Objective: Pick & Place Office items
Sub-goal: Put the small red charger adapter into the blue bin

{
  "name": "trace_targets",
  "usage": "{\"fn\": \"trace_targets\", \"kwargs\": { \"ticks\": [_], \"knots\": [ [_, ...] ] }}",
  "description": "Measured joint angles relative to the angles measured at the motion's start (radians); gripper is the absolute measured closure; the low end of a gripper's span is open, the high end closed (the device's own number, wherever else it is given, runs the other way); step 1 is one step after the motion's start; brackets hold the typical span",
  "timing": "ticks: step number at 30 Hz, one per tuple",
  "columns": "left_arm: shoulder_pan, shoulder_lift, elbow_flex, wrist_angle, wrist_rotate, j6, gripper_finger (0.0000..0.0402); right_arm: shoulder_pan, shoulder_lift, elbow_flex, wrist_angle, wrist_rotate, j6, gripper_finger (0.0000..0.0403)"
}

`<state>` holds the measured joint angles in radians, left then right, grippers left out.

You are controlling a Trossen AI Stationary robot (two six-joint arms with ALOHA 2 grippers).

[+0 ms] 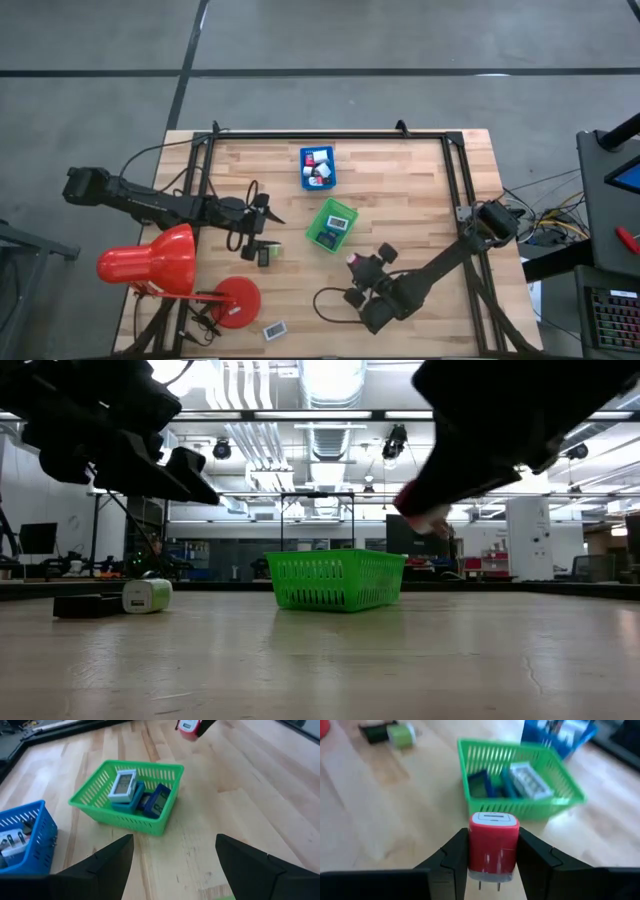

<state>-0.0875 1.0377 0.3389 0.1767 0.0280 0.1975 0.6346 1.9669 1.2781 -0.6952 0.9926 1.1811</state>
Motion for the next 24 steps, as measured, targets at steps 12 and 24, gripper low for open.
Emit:
{"fn": "trace_targets", "kwargs": {
  "ticks": [12, 24],
  "knots": [
    [0.000, 0.000, 0.000, 0.033, -0.022, -0.019, 0.0117, -0.075, 0.001, -0.210, 0.876, -0.031, -0.727, 0.0281],
    [0.000, 0.000, 0.000, 0.033, -0.029, -0.033, 0.0117, -0.259, -0.002, -0.405, 1.516, -0.482, -1.128, 0.0281]
  ]
}}
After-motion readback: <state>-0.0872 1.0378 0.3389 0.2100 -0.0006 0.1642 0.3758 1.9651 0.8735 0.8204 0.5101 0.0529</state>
